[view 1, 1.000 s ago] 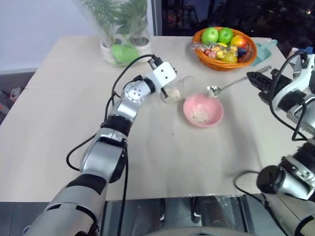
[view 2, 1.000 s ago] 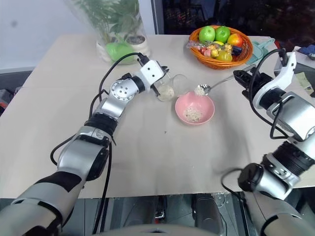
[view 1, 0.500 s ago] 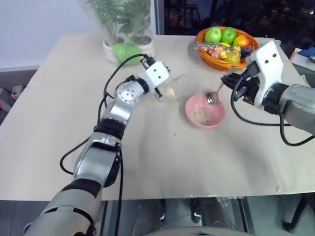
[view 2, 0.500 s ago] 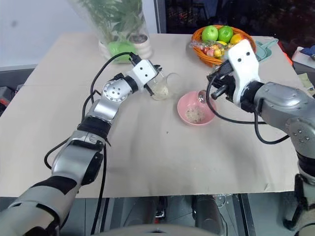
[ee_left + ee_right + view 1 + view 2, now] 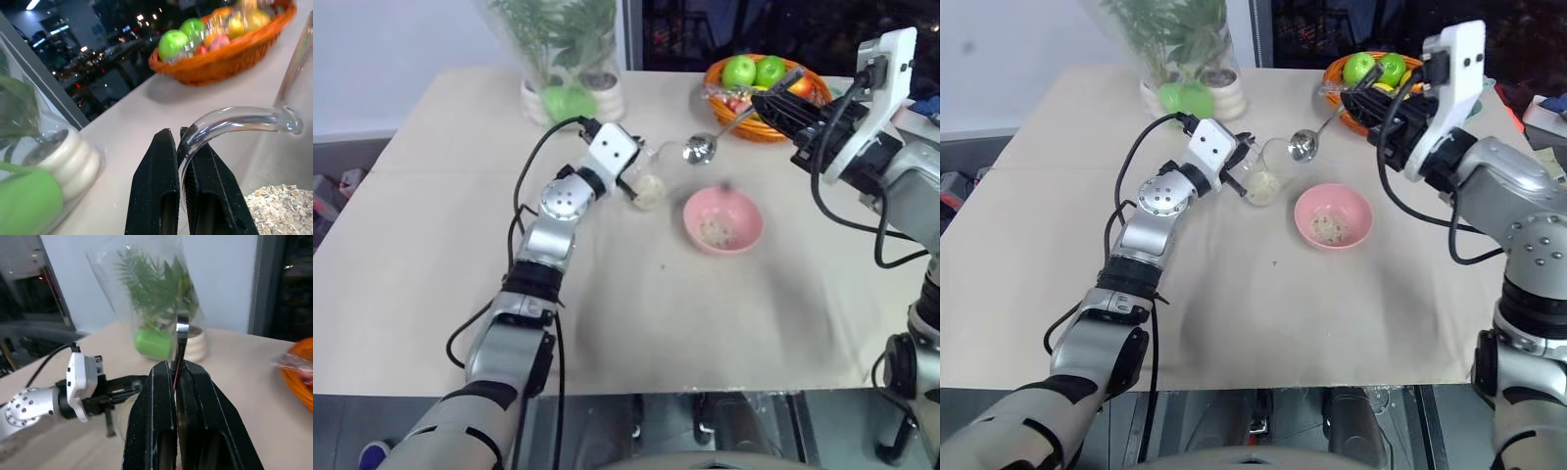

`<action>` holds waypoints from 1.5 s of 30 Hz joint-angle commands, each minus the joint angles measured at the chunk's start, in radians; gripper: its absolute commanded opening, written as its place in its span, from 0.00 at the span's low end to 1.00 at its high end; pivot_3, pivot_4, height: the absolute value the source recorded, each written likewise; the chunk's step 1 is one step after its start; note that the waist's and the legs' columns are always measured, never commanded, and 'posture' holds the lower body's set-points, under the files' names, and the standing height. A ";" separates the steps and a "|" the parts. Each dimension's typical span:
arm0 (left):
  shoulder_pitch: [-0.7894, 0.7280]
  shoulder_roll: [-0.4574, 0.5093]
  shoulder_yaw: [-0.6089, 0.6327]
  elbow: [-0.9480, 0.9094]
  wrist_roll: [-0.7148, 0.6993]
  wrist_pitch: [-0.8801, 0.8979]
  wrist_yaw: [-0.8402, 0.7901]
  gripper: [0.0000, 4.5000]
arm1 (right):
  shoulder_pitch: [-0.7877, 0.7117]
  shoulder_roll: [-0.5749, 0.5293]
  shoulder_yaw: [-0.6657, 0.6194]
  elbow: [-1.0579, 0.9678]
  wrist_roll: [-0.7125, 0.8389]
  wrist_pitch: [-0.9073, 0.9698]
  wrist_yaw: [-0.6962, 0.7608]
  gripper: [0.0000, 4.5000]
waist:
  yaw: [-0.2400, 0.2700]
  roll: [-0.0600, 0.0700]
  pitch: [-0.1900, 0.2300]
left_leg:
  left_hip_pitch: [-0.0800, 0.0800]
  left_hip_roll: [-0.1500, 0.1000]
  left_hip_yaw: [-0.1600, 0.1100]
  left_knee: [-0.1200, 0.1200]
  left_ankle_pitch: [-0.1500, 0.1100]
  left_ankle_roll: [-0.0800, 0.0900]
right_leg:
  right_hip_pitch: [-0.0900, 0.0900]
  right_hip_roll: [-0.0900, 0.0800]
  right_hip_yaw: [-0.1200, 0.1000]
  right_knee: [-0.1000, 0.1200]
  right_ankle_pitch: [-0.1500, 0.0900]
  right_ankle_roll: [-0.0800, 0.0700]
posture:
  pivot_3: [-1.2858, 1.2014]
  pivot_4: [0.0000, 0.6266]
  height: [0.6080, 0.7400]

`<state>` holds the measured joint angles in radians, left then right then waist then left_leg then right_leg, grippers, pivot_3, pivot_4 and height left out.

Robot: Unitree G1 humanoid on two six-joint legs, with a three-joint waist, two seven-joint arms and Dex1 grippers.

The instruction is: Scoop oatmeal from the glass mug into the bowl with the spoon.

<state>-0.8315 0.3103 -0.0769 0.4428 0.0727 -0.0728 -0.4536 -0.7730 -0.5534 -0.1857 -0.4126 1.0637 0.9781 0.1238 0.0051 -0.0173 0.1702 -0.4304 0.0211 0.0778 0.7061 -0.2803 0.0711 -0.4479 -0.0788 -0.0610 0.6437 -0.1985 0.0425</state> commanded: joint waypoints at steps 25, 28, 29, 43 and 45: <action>0.225 -0.013 0.286 -0.111 -0.305 0.110 0.004 0.00 | 0.515 -0.117 0.098 -0.165 -0.502 -0.682 0.633 0.93 | 0.012 0.000 0.000 | 0.001 -0.001 -0.003 0.001 0.000 0.000 | 0.004 0.000 -0.003 -0.002 0.000 0.000 | 0.52 0.24 1.00; 0.213 -0.002 0.313 -0.048 -0.329 0.081 -0.023 0.00 | 0.667 -0.105 0.006 -0.203 -0.465 -0.761 0.684 0.93 | 0.011 0.000 0.000 | 0.005 -0.001 -0.004 0.002 0.000 0.000 | 0.008 0.000 -0.003 -0.002 0.000 0.000 | 0.52 0.24 1.00; 0.208 0.005 0.320 -0.017 -0.333 0.066 -0.035 0.00 | 0.728 -0.099 -0.028 -0.216 -0.455 -0.799 0.714 0.93 | 0.011 0.000 0.000 | 0.009 0.000 -0.004 0.001 0.000 0.000 | 0.011 0.000 -0.003 -0.002 0.000 0.000 | 0.52 0.24 1.00; 0.175 0.033 0.339 0.184 -0.356 -0.068 -0.106 0.08 | 0.985 -0.082 -0.149 -0.280 -0.358 -0.889 0.802 0.94 | 0.009 -0.001 0.000 | 0.018 0.000 -0.002 0.000 0.000 0.000 | 0.019 0.001 0.000 -0.002 0.000 0.000 | 0.52 0.24 1.00; 0.184 0.034 0.338 0.174 -0.357 -0.068 -0.105 0.20 | 0.990 -0.083 -0.145 -0.274 -0.368 -0.897 0.806 0.94 | 0.009 -0.001 -0.001 | 0.018 0.000 -0.002 0.000 0.000 0.000 | 0.019 0.001 0.000 -0.002 0.000 0.000 | 0.52 0.24 1.00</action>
<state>-0.6439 0.3322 0.2427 0.6406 -0.2687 -0.1178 -0.5527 0.2136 -0.6323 -0.3026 -0.6613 0.6879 0.1048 0.9214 0.0143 -0.0179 0.1696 -0.4120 0.0210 0.0754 0.7062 -0.2805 0.0709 -0.4293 -0.0782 -0.0613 0.6420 -0.1988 0.0426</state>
